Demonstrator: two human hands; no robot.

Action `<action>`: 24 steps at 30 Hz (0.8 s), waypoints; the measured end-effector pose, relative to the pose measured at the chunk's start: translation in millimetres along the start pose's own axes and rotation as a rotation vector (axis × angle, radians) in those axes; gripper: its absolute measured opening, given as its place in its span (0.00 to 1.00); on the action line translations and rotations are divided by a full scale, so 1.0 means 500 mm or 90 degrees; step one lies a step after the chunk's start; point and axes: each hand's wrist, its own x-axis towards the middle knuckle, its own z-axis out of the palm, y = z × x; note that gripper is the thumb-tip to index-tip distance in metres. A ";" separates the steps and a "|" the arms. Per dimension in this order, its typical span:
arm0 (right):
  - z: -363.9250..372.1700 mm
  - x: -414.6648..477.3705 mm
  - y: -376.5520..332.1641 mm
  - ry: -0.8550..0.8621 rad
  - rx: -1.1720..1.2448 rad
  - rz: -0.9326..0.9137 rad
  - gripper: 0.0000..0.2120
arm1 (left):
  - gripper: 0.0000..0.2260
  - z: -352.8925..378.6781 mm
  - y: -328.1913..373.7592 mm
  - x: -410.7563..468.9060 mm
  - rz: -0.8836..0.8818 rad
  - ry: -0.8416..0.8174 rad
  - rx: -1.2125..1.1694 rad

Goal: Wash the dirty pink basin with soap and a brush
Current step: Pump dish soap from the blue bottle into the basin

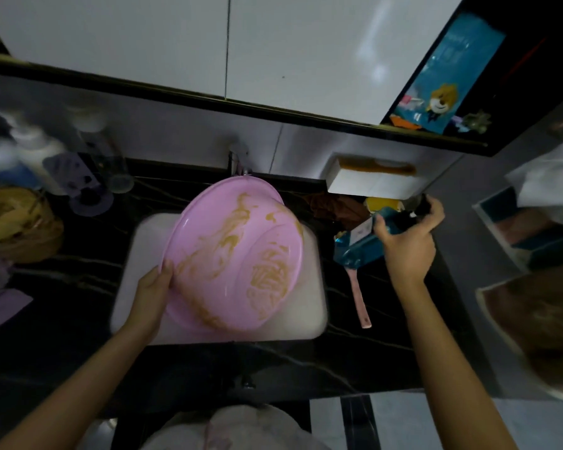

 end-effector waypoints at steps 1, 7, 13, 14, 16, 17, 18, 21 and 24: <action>0.006 0.014 0.015 0.003 -0.021 0.015 0.38 | 0.10 0.004 0.003 -0.004 0.002 -0.011 -0.003; 0.037 0.074 0.092 -0.040 -0.061 0.065 0.39 | 0.31 0.000 0.031 -0.006 0.012 -0.285 -0.026; 0.052 0.073 0.136 -0.087 0.040 0.109 0.46 | 0.30 0.016 0.044 0.010 -0.003 -0.365 0.090; 0.051 0.069 0.137 -0.084 0.053 0.119 0.48 | 0.30 0.020 0.046 0.007 0.010 -0.356 0.110; 0.045 0.046 0.128 -0.033 0.019 0.120 0.49 | 0.26 0.031 0.056 -0.005 0.050 -0.351 0.169; 0.042 0.028 0.117 0.006 0.006 0.103 0.47 | 0.21 0.036 0.062 -0.010 0.073 -0.354 0.198; 0.040 0.008 0.109 0.043 0.008 0.071 0.43 | 0.14 0.043 0.067 -0.019 0.093 -0.354 0.213; 0.027 -0.058 0.083 0.025 0.100 0.017 0.29 | 0.15 0.052 0.091 -0.049 0.211 -0.361 0.263; 0.008 -0.111 0.051 -0.152 0.333 0.133 0.11 | 0.14 0.052 0.118 -0.082 0.404 -0.389 0.318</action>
